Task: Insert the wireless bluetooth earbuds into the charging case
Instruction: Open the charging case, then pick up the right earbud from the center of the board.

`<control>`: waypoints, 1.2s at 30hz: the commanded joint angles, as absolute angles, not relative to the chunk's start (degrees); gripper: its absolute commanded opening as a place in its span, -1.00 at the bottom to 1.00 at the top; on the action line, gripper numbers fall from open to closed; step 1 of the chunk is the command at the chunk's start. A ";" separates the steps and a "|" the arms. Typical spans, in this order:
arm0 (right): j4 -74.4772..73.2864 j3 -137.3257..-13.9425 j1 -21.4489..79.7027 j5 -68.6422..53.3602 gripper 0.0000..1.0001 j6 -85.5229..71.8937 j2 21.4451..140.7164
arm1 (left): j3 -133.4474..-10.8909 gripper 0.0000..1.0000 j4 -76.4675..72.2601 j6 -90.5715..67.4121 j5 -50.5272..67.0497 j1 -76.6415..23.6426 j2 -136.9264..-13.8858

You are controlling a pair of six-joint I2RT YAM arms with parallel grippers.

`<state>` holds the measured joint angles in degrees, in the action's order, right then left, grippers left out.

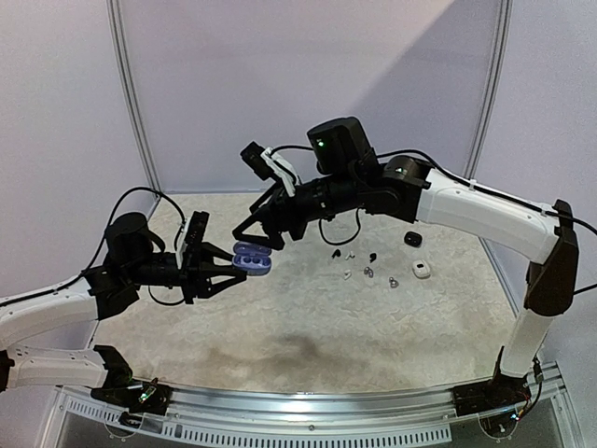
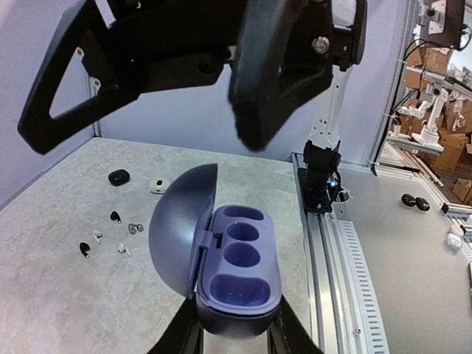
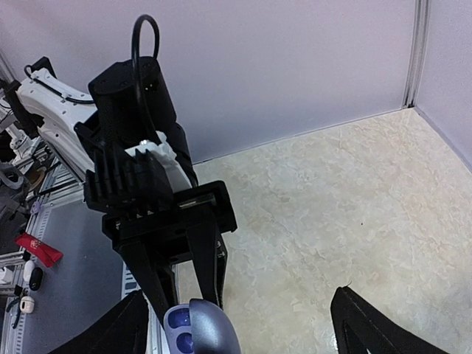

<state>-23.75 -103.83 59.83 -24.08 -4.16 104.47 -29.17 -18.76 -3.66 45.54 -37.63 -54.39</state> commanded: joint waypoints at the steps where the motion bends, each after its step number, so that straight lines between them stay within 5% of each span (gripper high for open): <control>1: -22.60 -106.76 58.14 -27.52 0.74 -3.66 105.43 | -27.74 -1.00 -21.51 -6.47 44.16 -38.67 -54.50; 6: -27.54 -106.20 51.91 -16.92 0.64 -10.83 102.24 | -27.15 -1.00 -20.74 -5.81 42.37 -38.58 -53.51; 15: -52.09 -92.80 32.43 3.79 0.17 -22.60 97.59 | -27.88 -1.00 -19.48 -2.89 41.91 -38.23 -53.83; 22: -47.56 -77.43 25.48 -2.22 0.05 -24.38 98.32 | -28.77 -1.00 -18.11 -2.05 42.17 -37.98 -54.81; 36: -42.14 -75.43 22.00 -4.15 -0.36 -18.75 110.20 | -30.39 -1.00 -17.28 3.88 44.26 -37.88 -57.81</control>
